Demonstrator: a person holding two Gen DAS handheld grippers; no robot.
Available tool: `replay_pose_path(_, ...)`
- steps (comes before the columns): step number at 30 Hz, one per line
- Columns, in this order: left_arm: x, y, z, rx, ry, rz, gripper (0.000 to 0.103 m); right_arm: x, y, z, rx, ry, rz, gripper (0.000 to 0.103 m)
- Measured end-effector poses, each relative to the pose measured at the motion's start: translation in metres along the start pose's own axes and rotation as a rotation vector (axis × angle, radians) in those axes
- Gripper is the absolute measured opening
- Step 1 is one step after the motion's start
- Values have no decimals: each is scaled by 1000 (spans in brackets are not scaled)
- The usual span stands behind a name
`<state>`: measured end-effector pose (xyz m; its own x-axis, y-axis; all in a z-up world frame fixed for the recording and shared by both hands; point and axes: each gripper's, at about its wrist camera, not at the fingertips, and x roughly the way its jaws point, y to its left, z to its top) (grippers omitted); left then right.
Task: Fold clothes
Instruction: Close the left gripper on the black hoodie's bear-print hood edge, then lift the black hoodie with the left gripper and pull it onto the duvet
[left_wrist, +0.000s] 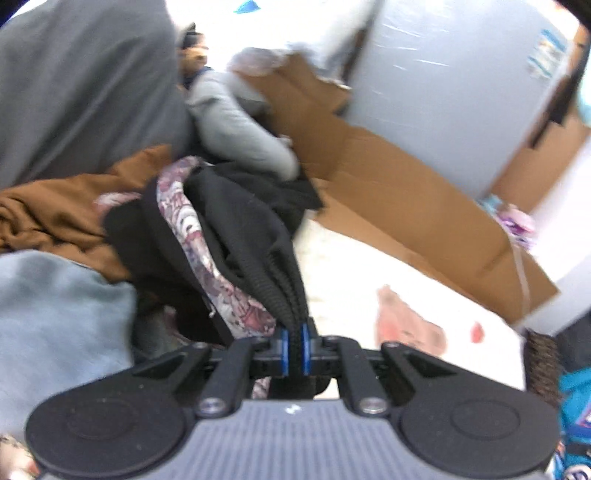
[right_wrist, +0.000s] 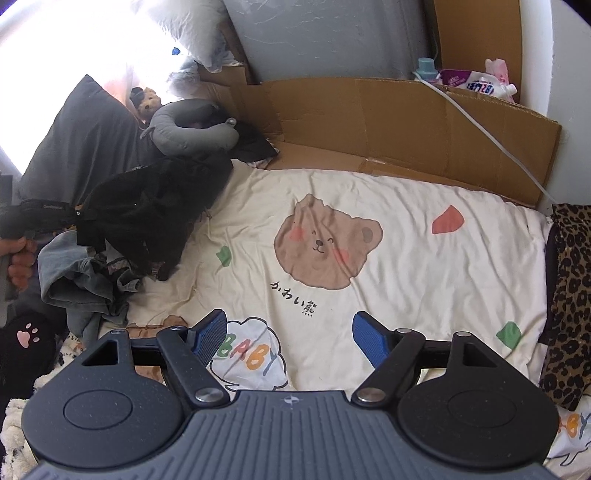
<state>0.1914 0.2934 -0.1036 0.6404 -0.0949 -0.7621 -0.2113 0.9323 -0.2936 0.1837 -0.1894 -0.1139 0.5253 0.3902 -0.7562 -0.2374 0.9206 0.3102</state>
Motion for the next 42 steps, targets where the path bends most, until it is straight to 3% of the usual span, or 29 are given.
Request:
replay_pose_path(12,8,-77,-76,77,94,-184,7,-10,3,-10,19,-3,1,79)
replay_pose_path(25,2,-111,-171,88,239,-297,7,-9,4,-22,44,21,34,79)
replay_pose_path(30,14,-109,-203,79,303,-277,8,-6,3,-30,44,45,31,79)
replay_pose_path(34,24,-98,-219,75,364,-185,17,-1,1,-35,44,66,26,79)
replay_pose_path(38,20,-83,-208,88,338,-158,41,1,0,-37,40,79,23,79)
replay_pose_path(42,22,-69,-183,95,294,-114,42,5,0,-36,42,86,28,79)
